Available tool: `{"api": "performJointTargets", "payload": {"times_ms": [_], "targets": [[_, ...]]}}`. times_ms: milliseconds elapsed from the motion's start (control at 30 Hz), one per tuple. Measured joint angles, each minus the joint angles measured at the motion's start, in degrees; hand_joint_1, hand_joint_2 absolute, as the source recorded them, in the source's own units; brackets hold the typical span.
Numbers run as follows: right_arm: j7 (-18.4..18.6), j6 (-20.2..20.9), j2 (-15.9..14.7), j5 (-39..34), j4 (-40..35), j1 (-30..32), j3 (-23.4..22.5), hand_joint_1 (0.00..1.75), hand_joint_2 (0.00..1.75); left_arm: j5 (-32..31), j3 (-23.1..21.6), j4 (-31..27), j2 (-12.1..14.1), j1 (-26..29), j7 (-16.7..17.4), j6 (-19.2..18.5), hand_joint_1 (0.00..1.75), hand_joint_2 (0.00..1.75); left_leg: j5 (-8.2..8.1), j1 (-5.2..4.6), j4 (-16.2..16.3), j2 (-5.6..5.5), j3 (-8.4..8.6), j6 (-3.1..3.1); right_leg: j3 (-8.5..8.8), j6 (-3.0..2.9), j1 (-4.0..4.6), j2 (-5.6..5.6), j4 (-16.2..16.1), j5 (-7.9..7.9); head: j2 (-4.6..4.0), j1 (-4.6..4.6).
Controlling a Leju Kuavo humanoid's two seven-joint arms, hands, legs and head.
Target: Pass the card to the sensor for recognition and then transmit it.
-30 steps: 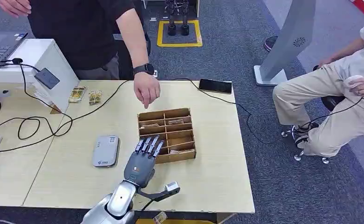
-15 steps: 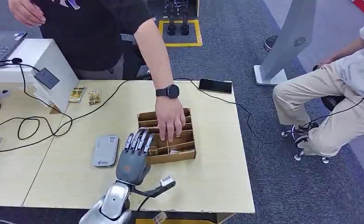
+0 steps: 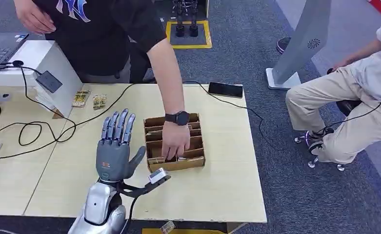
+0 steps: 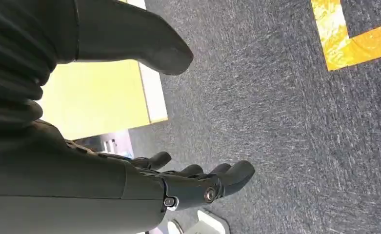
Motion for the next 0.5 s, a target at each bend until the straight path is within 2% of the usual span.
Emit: {"api": "performJointTargets", "payload": {"times_ms": [167, 500], "targets": [[0.0, 0.0, 0.1, 0.2, 0.0, 0.0, 0.0, 0.00, 1.75, -0.3, 0.5, -1.1, -0.1, 0.2, 0.0, 0.0, 0.00, 1.75, 0.00, 0.00, 0.0, 0.00, -0.01, 0.00, 0.00, 0.00, 0.00, 0.00, 0.0, 0.00, 0.00, 0.00], [0.4, 0.0, 0.1, 1.0, 0.0, -0.1, 0.0, 0.00, 1.75, -1.9, 0.6, -1.2, 0.3, 0.3, 2.1, 0.0, 0.00, 1.75, 0.00, 0.00, 0.0, 0.00, -0.01, 0.00, 0.00, 0.00, 0.00, 0.00, 0.0, 0.00, 0.00, 0.00]]}}
